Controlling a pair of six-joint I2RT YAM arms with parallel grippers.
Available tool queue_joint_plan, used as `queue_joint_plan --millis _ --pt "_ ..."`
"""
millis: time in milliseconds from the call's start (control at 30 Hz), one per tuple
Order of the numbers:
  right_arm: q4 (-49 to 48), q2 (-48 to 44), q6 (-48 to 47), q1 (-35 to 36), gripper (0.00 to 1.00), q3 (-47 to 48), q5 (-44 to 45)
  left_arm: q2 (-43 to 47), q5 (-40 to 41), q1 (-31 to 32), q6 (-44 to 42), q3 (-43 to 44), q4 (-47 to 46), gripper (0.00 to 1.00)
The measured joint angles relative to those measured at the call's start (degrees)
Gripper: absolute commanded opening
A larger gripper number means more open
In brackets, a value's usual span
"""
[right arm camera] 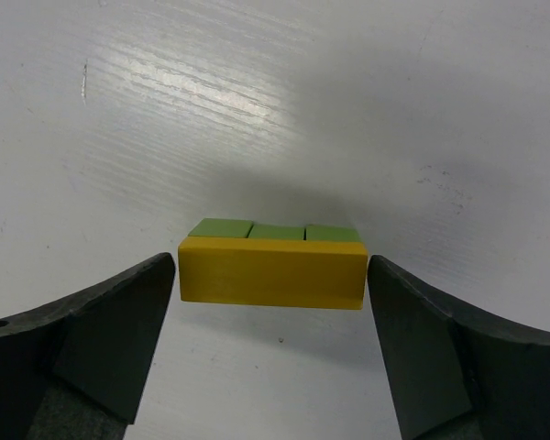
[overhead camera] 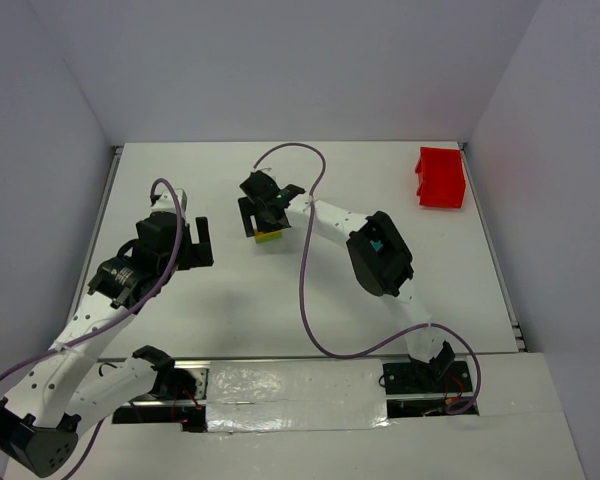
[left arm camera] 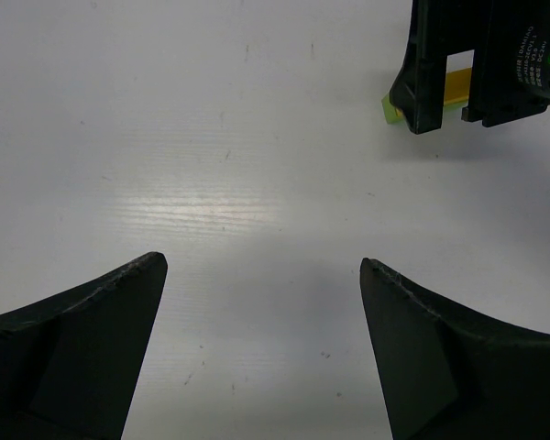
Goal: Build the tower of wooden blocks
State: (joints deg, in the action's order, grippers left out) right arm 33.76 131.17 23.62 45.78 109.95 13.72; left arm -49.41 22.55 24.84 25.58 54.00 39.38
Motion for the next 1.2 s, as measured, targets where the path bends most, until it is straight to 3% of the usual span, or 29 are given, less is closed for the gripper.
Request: queue_joint_plan --millis 33,400,567,800,900,1033,1100,1200 --pt "0.0 0.0 0.0 0.0 1.00 0.0 0.0 0.0 0.0 0.0 0.0 0.0 0.0 1.00" --pt "0.4 -2.7 0.1 0.0 1.00 -0.3 -0.7 0.0 0.0 0.0 0.0 0.0 0.0 0.99" --pt "-2.0 -16.6 0.2 -1.7 1.00 -10.8 -1.4 0.0 0.0 0.0 0.0 0.0 0.0 1.00" --pt "-8.4 -38.2 4.2 -18.9 1.00 -28.3 -4.8 0.3 0.1 0.0 0.0 0.0 0.0 0.99" --pt "-7.4 -38.8 7.0 -25.2 1.00 -31.9 -1.2 0.4 0.1 0.0 0.0 0.0 0.0 1.00" --pt "-5.9 -37.1 11.2 -27.5 1.00 -36.0 2.0 -0.7 -0.4 -0.1 0.3 0.0 -0.2 0.96" --pt "-7.0 -39.2 12.5 -29.0 1.00 -42.6 1.5 -3.1 -1.7 0.3 1.8 0.5 -0.2 0.96" --pt "-6.1 -44.7 14.1 -31.3 1.00 -50.2 1.3 -11.9 -0.6 6.9 4.7 5.4 0.3 0.98"
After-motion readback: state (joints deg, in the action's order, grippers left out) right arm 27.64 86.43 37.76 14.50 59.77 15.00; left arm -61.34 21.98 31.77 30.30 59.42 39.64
